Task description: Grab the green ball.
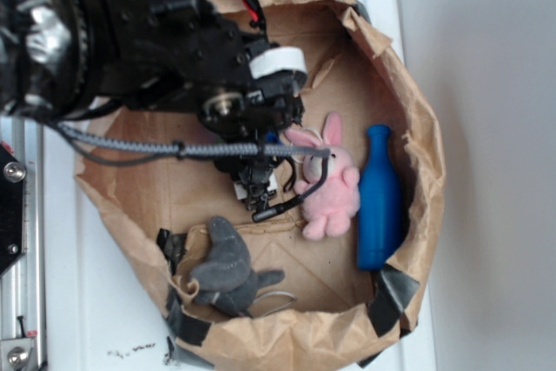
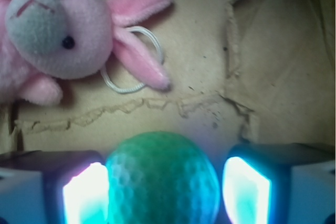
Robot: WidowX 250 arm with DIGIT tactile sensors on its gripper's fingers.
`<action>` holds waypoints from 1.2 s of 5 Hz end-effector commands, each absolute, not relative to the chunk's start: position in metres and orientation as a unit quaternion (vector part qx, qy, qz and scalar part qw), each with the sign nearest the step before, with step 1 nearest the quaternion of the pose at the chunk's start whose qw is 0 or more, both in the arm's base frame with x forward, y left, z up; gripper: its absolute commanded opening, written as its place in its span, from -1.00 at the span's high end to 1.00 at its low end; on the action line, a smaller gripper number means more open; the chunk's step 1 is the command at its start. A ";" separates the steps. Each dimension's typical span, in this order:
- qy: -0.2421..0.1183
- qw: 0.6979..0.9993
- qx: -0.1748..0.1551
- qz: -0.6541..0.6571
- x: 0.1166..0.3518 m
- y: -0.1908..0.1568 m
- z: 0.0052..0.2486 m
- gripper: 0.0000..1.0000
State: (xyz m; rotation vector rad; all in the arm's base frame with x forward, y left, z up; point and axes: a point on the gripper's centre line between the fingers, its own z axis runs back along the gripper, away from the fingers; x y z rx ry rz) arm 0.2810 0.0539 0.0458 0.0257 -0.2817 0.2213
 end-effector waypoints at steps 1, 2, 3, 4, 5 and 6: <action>-0.145 0.982 0.016 0.122 0.282 0.057 0.056 1.00; -0.140 0.982 0.007 0.124 0.276 0.059 0.075 1.00; -0.144 0.980 -0.004 0.136 0.273 0.059 0.111 1.00; -0.144 0.979 -0.035 0.140 0.267 0.053 0.156 1.00; -0.159 0.976 -0.042 0.143 0.264 0.041 0.186 1.00; -0.158 0.976 -0.049 0.140 0.268 0.031 0.207 1.00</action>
